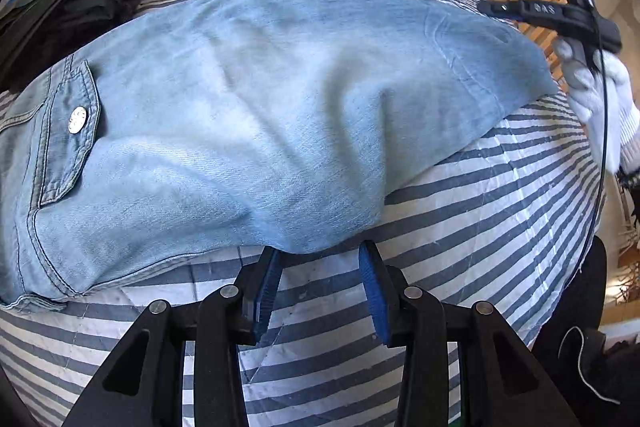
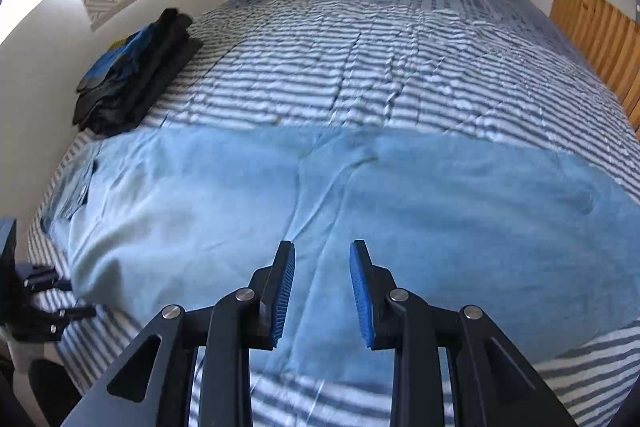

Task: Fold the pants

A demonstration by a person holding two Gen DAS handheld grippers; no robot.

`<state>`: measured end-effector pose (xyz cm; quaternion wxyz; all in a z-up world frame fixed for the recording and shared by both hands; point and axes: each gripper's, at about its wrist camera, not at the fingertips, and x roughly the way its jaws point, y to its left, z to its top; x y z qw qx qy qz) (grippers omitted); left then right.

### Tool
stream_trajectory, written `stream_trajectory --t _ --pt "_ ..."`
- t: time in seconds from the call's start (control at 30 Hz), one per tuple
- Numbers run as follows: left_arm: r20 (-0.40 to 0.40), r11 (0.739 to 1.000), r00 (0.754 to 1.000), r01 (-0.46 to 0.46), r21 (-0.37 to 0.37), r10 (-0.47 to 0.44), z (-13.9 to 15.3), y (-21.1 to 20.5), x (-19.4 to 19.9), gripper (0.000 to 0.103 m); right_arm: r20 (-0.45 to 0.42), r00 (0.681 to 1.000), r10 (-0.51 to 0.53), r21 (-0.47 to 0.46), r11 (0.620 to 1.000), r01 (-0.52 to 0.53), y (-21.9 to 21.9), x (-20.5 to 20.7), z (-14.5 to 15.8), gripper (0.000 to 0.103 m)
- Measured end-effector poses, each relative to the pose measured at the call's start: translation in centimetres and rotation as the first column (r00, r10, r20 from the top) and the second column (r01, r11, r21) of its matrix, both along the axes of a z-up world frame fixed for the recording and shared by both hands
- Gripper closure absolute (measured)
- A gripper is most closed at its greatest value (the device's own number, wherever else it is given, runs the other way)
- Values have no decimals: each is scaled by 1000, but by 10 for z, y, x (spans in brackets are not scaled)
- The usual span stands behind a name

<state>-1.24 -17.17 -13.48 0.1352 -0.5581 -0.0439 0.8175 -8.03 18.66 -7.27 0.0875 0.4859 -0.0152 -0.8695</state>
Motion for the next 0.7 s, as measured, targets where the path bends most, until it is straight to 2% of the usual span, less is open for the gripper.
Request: stream_trajectory --t 0.07,0.1,0.13,0.2,0.27,0.33,0.4,0.57,0.7 --pt "11 1000 1000 1 22 -1 3 3 3 63 -27 999 17 41 999 -16 4 -33 7 77" --pt "20 999 1000 12 40 -12 7 6 5 63 -7 998 64 44 997 -63 2 -50 7 77" --pt "14 998 1000 22 66 -23 14 8 9 63 31 993 112 36 993 -113 -1 -67 4 77" --pt "-19 991 998 56 121 -54 36 14 16 63 11 990 142 96 985 -142 -8 -90 1 77" --pt "-81 992 995 65 110 -56 55 17 15 62 27 970 242 120 962 -244 -21 -107 -7 77" --pt "-106 995 993 56 79 -48 60 17 0 62 68 941 332 122 933 -338 -32 -119 -21 77" --pt "-79 998 996 33 54 -29 48 13 -22 62 90 920 381 153 908 -391 -39 -126 -33 77" --pt "44 998 999 0 60 -3 1 -2 -55 62 114 867 486 137 856 -498 -45 -121 -47 77" --pt "41 998 999 17 54 -20 -7 -2 -56 62 120 860 497 143 848 -510 -39 -122 -50 77"
